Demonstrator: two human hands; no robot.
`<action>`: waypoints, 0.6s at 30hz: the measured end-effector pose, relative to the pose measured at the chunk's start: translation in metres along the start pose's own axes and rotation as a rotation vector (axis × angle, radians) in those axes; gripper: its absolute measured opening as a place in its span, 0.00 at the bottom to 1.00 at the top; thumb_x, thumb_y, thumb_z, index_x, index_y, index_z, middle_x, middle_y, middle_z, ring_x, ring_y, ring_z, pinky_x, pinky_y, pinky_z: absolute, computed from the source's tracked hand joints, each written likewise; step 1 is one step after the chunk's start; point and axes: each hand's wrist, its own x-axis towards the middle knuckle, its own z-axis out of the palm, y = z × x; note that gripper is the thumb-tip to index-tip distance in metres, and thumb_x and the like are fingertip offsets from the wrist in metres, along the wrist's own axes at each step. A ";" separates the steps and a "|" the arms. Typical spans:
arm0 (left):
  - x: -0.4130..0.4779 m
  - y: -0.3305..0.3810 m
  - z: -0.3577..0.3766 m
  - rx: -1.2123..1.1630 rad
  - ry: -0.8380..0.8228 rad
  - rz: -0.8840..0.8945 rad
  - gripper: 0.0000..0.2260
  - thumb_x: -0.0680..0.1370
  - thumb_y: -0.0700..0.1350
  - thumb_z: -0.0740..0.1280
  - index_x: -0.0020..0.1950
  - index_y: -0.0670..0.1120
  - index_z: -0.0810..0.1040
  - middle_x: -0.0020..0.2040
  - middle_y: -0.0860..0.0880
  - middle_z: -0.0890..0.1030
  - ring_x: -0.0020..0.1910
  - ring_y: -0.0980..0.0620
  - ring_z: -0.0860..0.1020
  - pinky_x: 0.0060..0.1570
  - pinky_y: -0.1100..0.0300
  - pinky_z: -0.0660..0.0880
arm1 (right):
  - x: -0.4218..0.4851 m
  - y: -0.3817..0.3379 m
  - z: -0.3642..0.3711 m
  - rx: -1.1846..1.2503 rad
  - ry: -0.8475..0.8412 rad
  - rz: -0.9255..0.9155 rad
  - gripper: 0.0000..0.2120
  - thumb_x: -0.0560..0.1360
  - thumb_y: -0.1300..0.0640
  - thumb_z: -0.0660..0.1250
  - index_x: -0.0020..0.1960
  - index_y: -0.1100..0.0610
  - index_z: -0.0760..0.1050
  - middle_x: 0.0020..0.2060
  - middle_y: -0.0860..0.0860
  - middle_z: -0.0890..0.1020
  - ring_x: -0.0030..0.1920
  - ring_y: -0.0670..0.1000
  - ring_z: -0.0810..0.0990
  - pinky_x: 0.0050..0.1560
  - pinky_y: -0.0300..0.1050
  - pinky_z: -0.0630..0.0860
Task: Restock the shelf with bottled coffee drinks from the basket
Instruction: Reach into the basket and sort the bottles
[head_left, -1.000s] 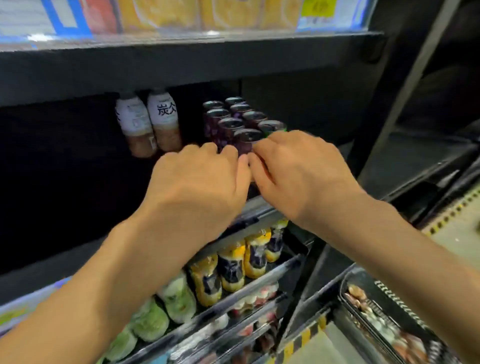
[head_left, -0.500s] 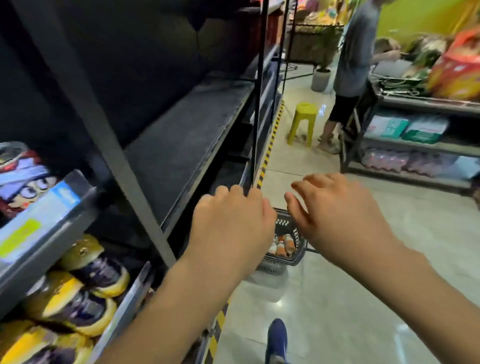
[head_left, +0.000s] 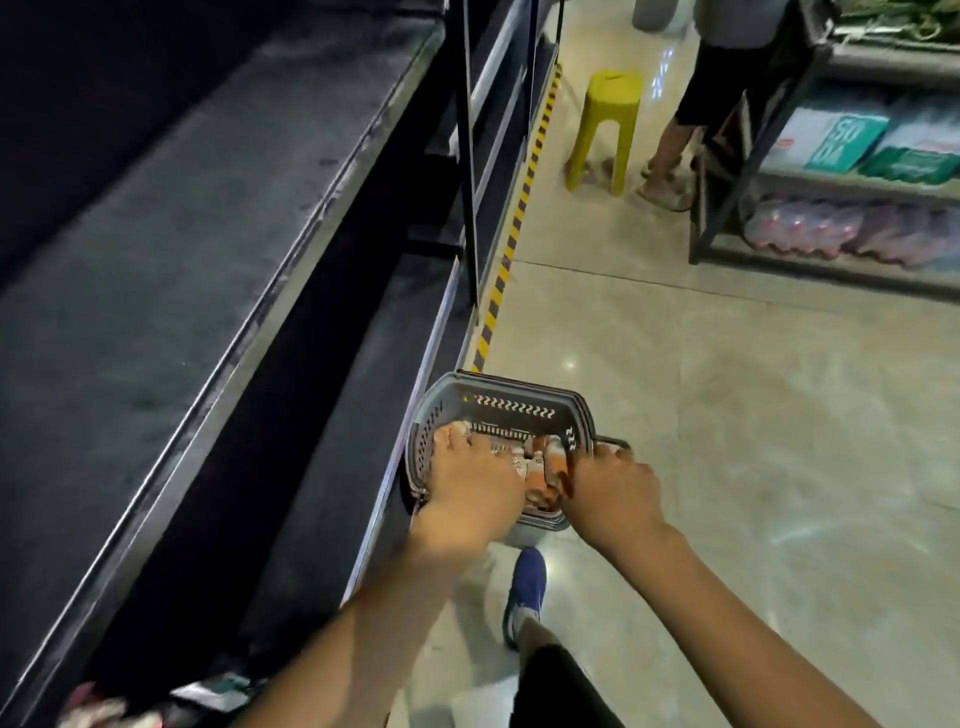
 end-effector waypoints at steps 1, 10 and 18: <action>0.027 0.003 0.002 0.015 -0.040 -0.019 0.20 0.83 0.49 0.52 0.72 0.45 0.70 0.76 0.39 0.63 0.73 0.37 0.60 0.72 0.42 0.58 | 0.026 0.003 0.010 0.000 -0.046 0.007 0.17 0.79 0.50 0.59 0.65 0.54 0.73 0.61 0.54 0.78 0.61 0.58 0.76 0.56 0.51 0.73; 0.241 -0.010 0.101 -0.128 -0.294 -0.049 0.19 0.81 0.52 0.55 0.67 0.46 0.74 0.71 0.41 0.71 0.70 0.39 0.67 0.65 0.45 0.65 | 0.202 0.033 0.132 0.149 -0.407 0.100 0.14 0.76 0.50 0.64 0.60 0.53 0.77 0.59 0.54 0.79 0.57 0.58 0.80 0.54 0.51 0.76; 0.387 -0.027 0.272 -0.394 -0.444 -0.220 0.18 0.80 0.53 0.59 0.67 0.47 0.71 0.67 0.44 0.74 0.66 0.41 0.72 0.62 0.47 0.72 | 0.312 0.009 0.318 0.603 -0.642 0.345 0.17 0.77 0.48 0.64 0.58 0.58 0.78 0.52 0.57 0.83 0.49 0.59 0.81 0.49 0.46 0.76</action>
